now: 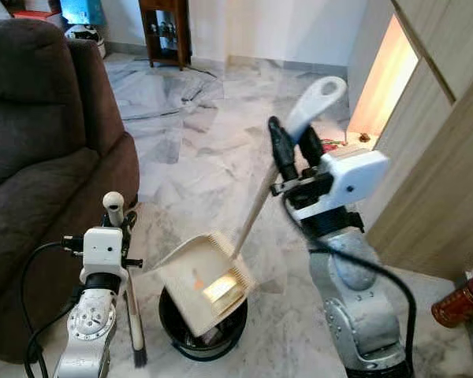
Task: Sweep floor
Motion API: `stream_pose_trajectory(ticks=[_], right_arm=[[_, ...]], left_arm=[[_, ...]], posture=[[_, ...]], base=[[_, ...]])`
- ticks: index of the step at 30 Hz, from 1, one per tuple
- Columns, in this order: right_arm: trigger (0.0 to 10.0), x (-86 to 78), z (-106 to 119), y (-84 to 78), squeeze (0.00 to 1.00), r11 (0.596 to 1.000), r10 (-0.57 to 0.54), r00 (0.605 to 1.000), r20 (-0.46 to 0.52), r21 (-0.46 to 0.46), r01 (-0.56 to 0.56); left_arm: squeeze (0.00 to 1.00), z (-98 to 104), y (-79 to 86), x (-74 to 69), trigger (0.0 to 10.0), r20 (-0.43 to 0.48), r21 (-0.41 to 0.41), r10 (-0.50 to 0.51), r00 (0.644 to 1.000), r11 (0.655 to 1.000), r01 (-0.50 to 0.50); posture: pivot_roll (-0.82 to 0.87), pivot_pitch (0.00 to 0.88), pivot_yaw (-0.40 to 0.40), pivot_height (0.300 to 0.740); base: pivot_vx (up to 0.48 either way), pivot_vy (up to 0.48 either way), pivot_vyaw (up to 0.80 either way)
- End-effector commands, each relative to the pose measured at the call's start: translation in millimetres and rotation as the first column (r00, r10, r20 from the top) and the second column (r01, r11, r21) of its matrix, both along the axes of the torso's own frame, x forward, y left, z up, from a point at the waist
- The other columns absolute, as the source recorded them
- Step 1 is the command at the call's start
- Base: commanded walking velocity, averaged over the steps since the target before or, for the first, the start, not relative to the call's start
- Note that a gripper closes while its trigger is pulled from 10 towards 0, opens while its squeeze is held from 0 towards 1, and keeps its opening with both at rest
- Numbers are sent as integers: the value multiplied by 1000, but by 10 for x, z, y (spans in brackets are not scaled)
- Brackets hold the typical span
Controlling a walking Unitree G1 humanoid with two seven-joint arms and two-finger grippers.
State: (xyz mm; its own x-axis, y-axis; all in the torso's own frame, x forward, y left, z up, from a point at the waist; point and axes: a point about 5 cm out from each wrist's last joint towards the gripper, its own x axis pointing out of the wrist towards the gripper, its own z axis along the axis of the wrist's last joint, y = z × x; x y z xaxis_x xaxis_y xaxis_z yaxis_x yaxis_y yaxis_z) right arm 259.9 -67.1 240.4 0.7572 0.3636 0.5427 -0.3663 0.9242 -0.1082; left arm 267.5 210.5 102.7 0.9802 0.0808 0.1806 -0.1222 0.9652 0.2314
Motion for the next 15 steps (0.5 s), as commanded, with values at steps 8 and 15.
stream_pose_trajectory(ticks=[8,15], right_arm=[[10000,-296,228,289,0,994,111,978,179,-22,-109],[10000,-420,299,380,0,994,106,959,263,-41,-98]], left_arm=[[0,110,-22,7,10000,56,43,-24,998,999,22],[0,110,-32,7,10000,56,50,-33,998,998,30]], posture=[[30,81,-9,740],[31,80,-8,740]], base=[[0,0,0],[0,0,0]])
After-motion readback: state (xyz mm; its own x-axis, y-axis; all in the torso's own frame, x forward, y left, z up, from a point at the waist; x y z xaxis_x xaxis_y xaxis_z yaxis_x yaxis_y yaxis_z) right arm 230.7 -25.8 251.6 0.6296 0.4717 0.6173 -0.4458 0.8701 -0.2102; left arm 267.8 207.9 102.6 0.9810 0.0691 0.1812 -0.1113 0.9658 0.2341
